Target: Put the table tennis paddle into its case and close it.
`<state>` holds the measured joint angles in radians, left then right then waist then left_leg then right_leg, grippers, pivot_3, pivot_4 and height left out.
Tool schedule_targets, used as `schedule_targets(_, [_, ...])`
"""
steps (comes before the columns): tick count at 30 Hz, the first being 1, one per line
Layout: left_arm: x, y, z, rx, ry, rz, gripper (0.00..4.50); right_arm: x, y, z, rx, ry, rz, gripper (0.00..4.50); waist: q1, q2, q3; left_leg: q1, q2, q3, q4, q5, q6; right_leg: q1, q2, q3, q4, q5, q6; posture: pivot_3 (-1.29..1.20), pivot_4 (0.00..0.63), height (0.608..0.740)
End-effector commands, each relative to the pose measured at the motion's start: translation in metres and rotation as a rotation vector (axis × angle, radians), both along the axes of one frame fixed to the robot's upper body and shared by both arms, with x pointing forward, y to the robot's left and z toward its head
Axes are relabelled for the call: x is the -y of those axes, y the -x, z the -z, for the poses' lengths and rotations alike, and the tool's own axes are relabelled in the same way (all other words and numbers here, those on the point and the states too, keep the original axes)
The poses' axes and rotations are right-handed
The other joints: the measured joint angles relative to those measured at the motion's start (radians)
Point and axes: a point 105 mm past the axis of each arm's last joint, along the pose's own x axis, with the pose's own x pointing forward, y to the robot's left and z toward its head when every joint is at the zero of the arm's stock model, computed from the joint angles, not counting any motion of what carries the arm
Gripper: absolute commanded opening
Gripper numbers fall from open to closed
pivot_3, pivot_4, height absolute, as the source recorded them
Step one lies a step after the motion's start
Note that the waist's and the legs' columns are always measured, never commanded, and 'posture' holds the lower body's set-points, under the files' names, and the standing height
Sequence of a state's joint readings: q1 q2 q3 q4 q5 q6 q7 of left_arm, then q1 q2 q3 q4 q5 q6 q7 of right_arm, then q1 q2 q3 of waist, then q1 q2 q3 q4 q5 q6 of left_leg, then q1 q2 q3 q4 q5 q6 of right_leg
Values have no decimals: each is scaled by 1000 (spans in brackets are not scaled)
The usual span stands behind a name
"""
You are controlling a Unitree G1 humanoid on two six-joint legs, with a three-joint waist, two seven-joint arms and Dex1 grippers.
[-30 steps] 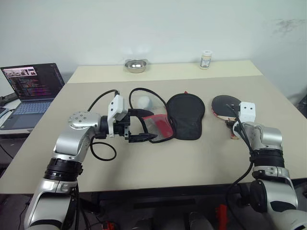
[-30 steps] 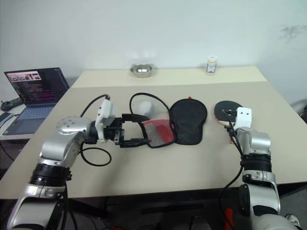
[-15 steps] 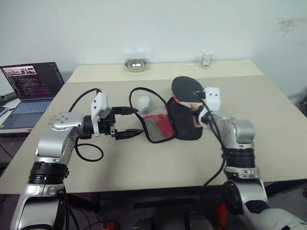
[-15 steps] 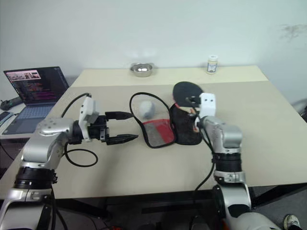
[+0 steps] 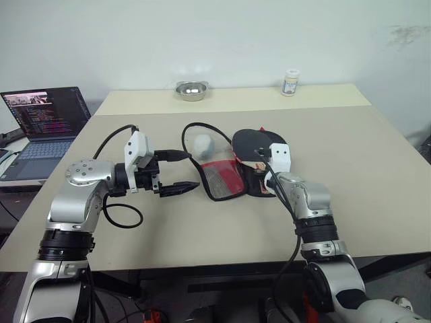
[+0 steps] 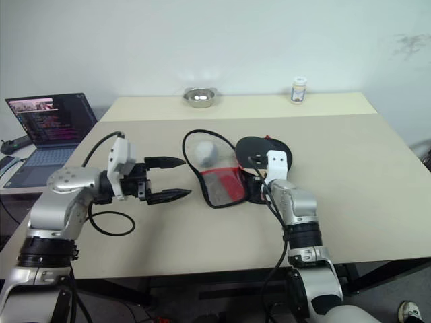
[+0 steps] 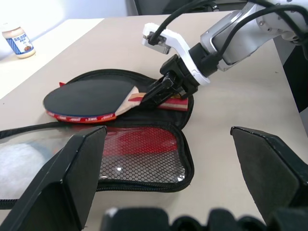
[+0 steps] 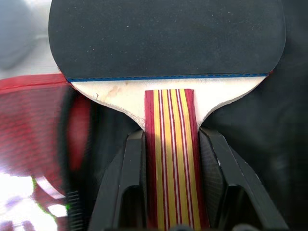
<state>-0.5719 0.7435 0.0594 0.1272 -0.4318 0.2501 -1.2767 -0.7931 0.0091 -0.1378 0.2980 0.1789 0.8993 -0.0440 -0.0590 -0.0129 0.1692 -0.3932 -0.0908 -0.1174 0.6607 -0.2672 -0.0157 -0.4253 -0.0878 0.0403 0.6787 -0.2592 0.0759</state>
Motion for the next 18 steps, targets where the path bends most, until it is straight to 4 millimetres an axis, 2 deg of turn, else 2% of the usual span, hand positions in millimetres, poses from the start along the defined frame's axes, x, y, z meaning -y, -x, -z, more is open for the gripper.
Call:
schedule_targets(1, [-3,1,-14,59,-7,-12,4500,0,-5,-25,98,-10,2,1087,0,0,0,0,0,0,0,0,0,0,0,0,0,0,0,0,150,740])
schedule_targets(11, [1,-1,-18,71,-11,-7,4500,4,-8,-14,65,5,40,1087,-2,0,0,0,0,0,0,0,0,0,0,0,0,0,0,0,150,740])
schedule_targets(16, [2,-1,-18,74,-14,-10,4500,-1,-8,-10,53,-14,32,1087,-2,0,0,1,0,0,0,0,0,1,0,0,1,0,0,0,150,740])
schedule_targets(18, [2,-1,-17,73,-15,-11,4500,-2,-8,-11,55,-24,38,1799,-3,0,0,1,0,0,0,0,0,1,0,0,1,0,0,0,150,740])
